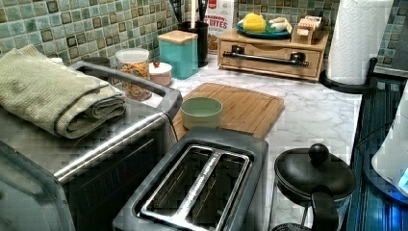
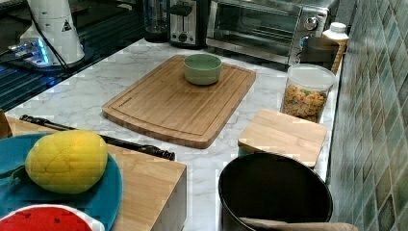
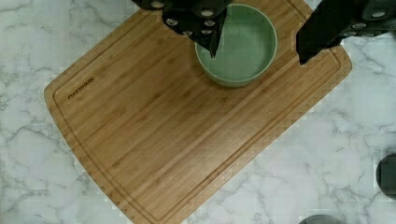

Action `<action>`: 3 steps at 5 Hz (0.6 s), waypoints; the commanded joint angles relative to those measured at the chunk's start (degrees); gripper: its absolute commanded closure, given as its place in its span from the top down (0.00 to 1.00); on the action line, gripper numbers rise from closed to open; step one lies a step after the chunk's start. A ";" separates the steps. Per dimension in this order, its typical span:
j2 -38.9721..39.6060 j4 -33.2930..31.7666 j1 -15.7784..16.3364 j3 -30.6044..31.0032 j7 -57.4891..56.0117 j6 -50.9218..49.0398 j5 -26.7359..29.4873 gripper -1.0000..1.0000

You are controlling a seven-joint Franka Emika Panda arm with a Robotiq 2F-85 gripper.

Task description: Open the drawer.

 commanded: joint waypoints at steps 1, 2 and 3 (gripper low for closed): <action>0.02 -0.02 0.00 0.01 0.00 0.00 0.09 1.00; -0.56 -0.90 -0.09 0.06 -5.65 -1.05 -1.63 1.00; -3.52 -4.65 -1.00 -0.47 -17.97 -1.17 -1.09 1.00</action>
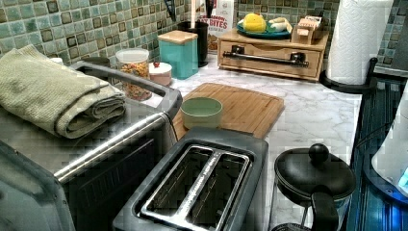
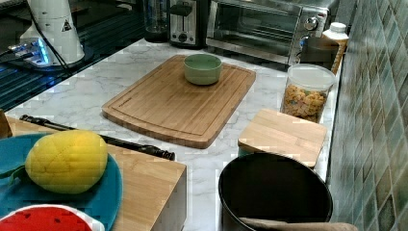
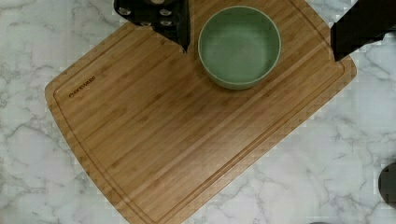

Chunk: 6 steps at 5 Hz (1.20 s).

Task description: Open the drawer.

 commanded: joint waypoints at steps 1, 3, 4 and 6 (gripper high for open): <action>-6.35 -8.68 -1.42 -0.96 -26.51 2.50 -1.80 1.00; -9.53 -13.68 -3.27 -3.45 -45.20 6.92 -3.60 1.00; -9.60 -14.89 -4.86 -4.76 -52.77 8.65 -3.97 1.00; -7.37 -14.86 -6.42 -9.21 -61.76 11.45 -5.62 1.00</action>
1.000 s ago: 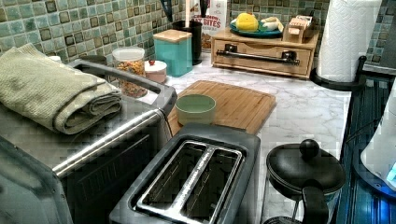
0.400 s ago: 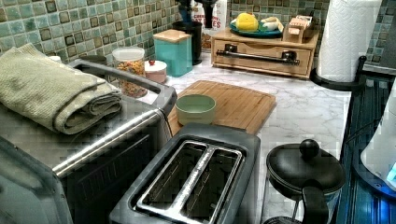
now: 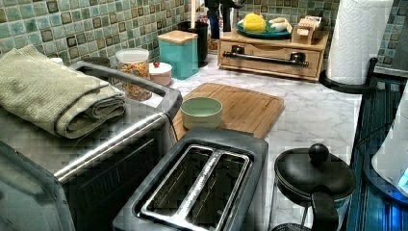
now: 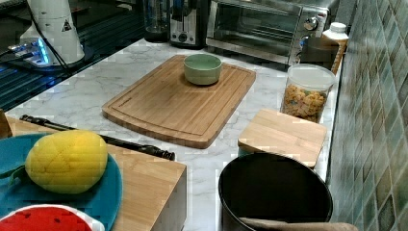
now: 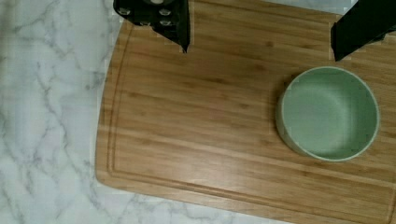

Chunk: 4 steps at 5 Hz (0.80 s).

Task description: Open the drawer.

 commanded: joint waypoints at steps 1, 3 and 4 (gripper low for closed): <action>0.63 -0.07 -5.56 -5.87 -8.41 4.82 -4.14 1.00; 4.11 -2.06 -7.71 -9.94 -14.10 11.67 -2.13 1.00; 6.68 -0.30 -9.98 -11.35 -20.76 13.09 -2.21 1.00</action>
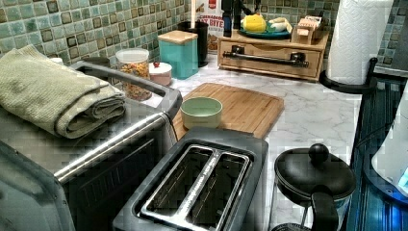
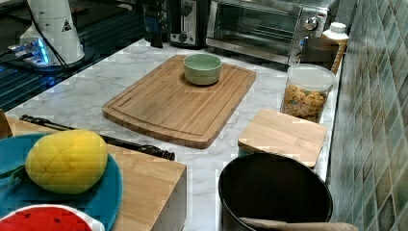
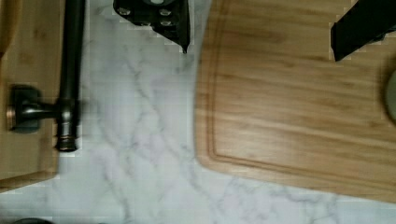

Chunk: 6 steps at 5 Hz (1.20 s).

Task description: Open the drawer.

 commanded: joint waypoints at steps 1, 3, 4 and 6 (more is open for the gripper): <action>6.74 2.82 -5.83 -7.76 -17.97 2.18 1.62 1.00; 8.68 1.81 -8.23 -9.42 -19.93 5.24 3.17 1.00; 8.46 3.40 -7.38 -10.97 -15.80 1.89 -1.15 1.00; 11.13 1.87 -9.94 -10.40 -23.52 10.85 7.25 1.00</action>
